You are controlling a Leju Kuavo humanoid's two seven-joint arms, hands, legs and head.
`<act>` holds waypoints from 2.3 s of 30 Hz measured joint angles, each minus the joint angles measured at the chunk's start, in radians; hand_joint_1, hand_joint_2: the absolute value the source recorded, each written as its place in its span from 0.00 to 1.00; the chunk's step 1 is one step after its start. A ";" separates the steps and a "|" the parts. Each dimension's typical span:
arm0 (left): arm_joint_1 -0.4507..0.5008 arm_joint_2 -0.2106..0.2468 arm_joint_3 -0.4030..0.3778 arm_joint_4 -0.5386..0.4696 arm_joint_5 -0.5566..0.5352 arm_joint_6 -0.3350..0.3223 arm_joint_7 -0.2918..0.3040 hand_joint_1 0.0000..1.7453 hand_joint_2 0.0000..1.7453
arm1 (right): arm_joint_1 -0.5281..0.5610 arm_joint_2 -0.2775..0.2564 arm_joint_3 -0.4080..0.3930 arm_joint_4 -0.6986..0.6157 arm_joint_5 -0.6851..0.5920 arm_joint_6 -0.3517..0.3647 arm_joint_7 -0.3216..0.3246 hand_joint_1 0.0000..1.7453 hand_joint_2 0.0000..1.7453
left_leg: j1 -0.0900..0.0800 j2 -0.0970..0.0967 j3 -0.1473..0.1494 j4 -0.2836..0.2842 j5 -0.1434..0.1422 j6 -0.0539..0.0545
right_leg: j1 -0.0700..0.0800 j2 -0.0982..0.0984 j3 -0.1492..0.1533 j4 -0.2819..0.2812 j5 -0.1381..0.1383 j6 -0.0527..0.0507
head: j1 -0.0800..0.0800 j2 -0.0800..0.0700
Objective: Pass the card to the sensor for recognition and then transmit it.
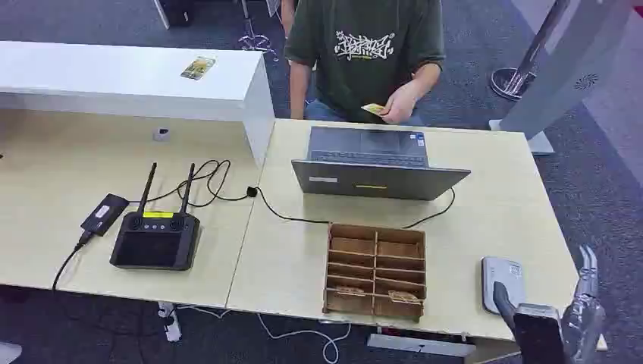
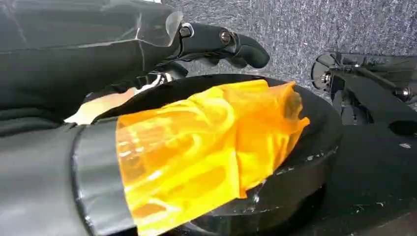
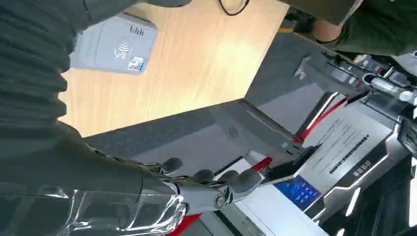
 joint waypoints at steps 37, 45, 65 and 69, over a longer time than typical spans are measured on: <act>-0.003 0.000 -0.012 0.001 0.000 0.004 0.015 0.00 0.00 | -0.081 0.218 -0.285 -0.091 0.935 -0.165 -0.211 0.00 1.00 | 0.000 0.001 0.000 0.000 0.000 0.000 | 0.000 0.001 0.000 0.000 0.000 0.000 | 0.000 0.000; -0.005 0.000 -0.030 0.001 0.000 0.002 0.016 0.00 0.00 | -0.118 0.218 -0.290 -0.063 0.938 -0.165 -0.142 0.00 1.00 | 0.000 0.000 0.000 0.000 0.000 0.000 | 0.000 0.000 0.001 0.000 0.000 0.000 | 0.000 0.000; -0.028 0.010 -0.139 0.001 -0.014 -0.028 0.054 0.00 0.00 | -0.797 -0.113 0.218 0.447 0.728 0.051 0.214 0.00 1.00 | 0.000 0.004 0.000 0.000 0.007 0.000 | 0.000 0.005 -0.001 0.001 0.008 -0.001 | 0.000 0.000; -0.029 0.014 -0.157 0.001 -0.017 -0.034 0.060 0.00 0.00 | -0.980 -0.131 0.291 0.614 0.645 0.128 0.202 0.00 1.00 | 0.000 0.003 0.000 0.000 0.008 0.000 | 0.000 0.003 -0.001 0.001 0.008 -0.001 | 0.000 0.000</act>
